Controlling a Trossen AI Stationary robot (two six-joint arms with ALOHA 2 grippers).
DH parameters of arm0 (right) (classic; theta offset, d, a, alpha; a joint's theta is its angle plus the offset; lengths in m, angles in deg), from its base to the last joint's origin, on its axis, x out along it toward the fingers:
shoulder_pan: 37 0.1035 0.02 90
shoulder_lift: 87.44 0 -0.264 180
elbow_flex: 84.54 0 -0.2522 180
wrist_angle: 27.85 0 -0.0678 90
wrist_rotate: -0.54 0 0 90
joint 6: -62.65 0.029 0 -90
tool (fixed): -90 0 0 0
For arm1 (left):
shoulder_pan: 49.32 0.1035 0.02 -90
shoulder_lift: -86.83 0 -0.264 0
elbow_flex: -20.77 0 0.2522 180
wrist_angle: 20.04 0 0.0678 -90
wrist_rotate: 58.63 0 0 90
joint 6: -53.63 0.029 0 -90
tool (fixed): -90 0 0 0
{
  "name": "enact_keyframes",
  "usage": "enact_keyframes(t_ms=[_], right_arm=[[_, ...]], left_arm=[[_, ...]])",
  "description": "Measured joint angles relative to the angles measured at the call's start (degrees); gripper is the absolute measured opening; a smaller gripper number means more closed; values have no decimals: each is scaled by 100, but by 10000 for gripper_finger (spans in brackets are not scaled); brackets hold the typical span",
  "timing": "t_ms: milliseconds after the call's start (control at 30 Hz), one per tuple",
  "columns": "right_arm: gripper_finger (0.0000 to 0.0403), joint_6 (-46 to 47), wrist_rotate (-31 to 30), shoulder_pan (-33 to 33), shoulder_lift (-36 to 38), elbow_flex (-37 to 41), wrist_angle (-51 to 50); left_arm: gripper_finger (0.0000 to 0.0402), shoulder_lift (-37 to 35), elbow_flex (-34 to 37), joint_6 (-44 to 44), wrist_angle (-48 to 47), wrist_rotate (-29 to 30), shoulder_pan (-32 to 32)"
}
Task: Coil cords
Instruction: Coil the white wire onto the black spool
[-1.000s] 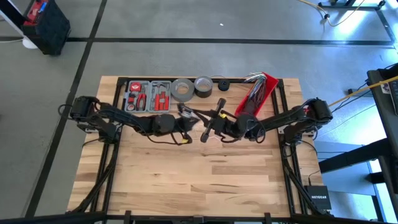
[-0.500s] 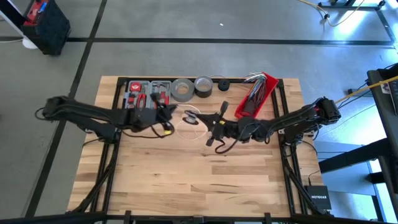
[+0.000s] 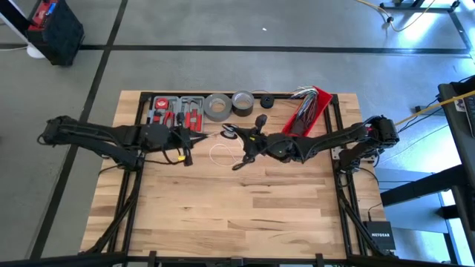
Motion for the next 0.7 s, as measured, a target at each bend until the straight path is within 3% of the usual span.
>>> enact_keyframes(t_ms=[433,700], right_arm=[[5,470,-29,-135,-609,-561,-81],[5,1168,62,-133,-688,-897,-43]], left_arm=[[4,1147,-4,0,1634,-309,0],[4,1808,-4,186,2143,-309,101]])
